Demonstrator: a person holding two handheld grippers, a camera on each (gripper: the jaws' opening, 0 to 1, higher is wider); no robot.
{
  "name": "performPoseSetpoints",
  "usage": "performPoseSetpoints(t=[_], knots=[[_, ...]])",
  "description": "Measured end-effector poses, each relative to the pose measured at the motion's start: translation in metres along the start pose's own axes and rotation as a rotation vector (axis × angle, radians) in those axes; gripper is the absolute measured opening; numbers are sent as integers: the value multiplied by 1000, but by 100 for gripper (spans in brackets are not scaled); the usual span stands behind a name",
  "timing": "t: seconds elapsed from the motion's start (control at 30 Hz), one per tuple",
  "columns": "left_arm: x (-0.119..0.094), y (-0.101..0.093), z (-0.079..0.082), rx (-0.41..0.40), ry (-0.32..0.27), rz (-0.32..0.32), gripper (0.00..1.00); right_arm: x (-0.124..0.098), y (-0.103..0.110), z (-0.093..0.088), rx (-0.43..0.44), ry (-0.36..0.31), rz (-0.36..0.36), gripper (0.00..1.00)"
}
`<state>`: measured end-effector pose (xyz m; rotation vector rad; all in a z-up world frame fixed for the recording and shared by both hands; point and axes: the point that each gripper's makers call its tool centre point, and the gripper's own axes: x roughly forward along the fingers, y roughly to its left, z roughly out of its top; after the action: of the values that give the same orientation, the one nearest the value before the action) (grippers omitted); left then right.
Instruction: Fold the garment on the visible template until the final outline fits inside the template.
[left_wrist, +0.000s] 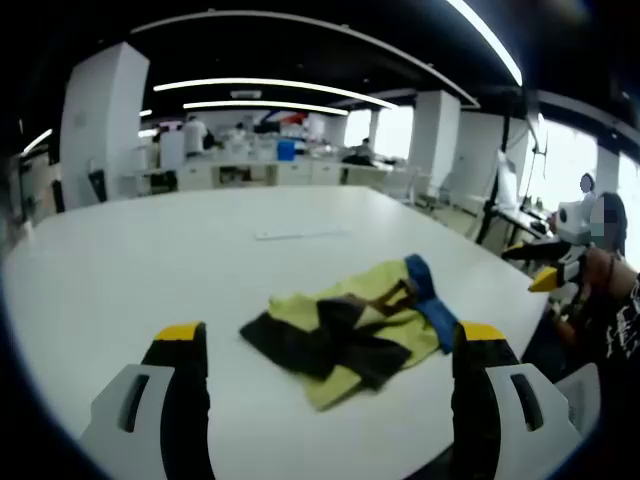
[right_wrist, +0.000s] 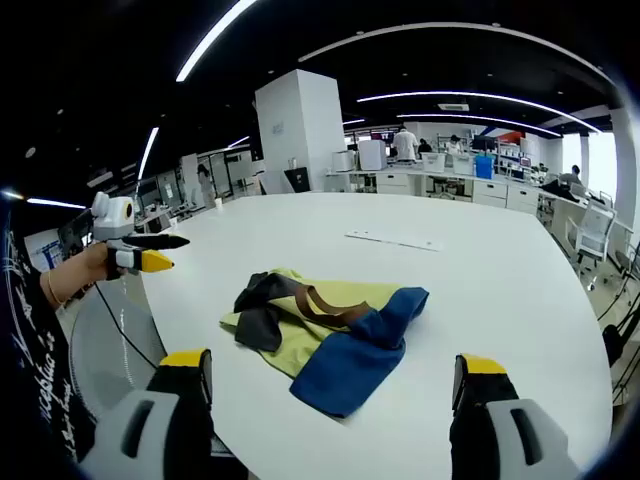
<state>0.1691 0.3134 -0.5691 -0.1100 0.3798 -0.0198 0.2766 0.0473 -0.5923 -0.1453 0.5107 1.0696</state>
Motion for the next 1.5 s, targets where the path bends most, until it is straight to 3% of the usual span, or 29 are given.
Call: performPoseSetpoints(t=[0.73, 1.2, 1.5], knots=[[-1, -2, -1, -3, 2, -5, 98, -1, -2, -1, 24, 10, -10, 100], [-4, -1, -2, 12, 16, -28, 98, -2, 9, 0, 5, 11, 16, 100], [-13, -3, 20, -6, -25, -66, 97, 1, 14, 8, 5, -1, 14, 100]])
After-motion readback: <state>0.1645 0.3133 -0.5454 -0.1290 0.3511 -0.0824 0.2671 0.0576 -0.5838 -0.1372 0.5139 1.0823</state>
